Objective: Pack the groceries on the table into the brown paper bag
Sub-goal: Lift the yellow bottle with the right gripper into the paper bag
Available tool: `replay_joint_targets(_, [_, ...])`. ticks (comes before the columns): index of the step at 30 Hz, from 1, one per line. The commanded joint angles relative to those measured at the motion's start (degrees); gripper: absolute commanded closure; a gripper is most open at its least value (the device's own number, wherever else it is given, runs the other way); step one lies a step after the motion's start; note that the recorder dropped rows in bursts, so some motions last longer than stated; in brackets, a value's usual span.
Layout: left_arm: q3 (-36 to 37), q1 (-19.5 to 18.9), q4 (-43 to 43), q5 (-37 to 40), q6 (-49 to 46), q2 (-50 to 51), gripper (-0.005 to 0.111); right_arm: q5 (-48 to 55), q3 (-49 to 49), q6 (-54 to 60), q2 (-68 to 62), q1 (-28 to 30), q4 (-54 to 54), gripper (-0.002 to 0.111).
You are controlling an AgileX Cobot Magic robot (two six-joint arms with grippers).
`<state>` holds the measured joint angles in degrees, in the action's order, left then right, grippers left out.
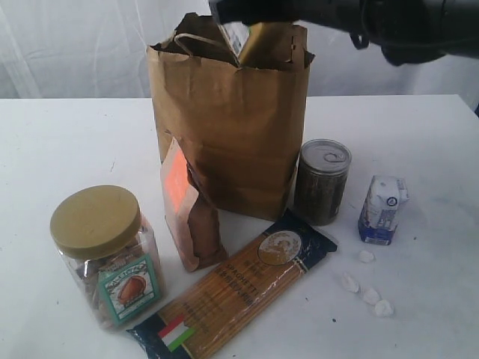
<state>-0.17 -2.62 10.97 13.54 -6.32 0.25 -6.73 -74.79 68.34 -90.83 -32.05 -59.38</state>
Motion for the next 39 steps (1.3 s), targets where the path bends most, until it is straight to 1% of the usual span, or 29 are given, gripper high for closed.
replay_joint_targets(1, [0.2,-0.1,0.4,0.1,0.1,-0.2,0.107,-8.7,1.7,0.9,0.8,0.2,0.1,0.108])
replay_joint_targets(6, [0.2,-0.1,0.4,0.1,0.1,-0.2,0.107,-14.2,2.2,0.9,-0.1,0.2,-0.1,0.108])
replay_joint_targets(8, [0.2,-0.1,0.4,0.1,0.1,-0.2,0.107,-14.4,2.2,0.9,-0.2,0.2,-0.1,0.105])
replay_joint_targets(9, [0.2,-0.1,0.4,0.1,0.1,-0.2,0.107,-14.3,2.2,0.9,-0.2,0.2,-0.1,0.102])
replay_joint_targets(15, [0.2,-0.1,0.4,0.1,0.1,-0.2,0.107,-13.2,2.2,0.9,-0.2,0.2,-0.1,0.075])
replay_joint_targets(18, [0.2,-0.1,0.4,0.1,0.1,-0.2,0.107,-12.8,2.2,0.9,-0.2,0.2,-0.5,0.068])
replay_joint_targets(20, [0.2,-0.1,0.4,0.1,0.1,-0.2,0.107,-12.1,2.2,0.9,-0.2,0.2,-0.8,0.068])
replay_joint_targets(25, [0.2,-0.1,0.4,0.1,-0.1,-0.2,0.107,-9.7,2.2,0.8,-0.5,0.2,-6.5,0.068])
replay_joint_targets(33, [0.2,-0.1,0.4,0.1,-0.1,-0.2,0.107,-9.5,2.2,0.3,-0.6,0.2,-7.2,0.068])
replay_joint_targets(39, [0.2,-0.1,0.4,0.1,-0.1,-0.2,0.107,-5.2,2.2,0.3,-0.6,0.2,-7.2,0.067])
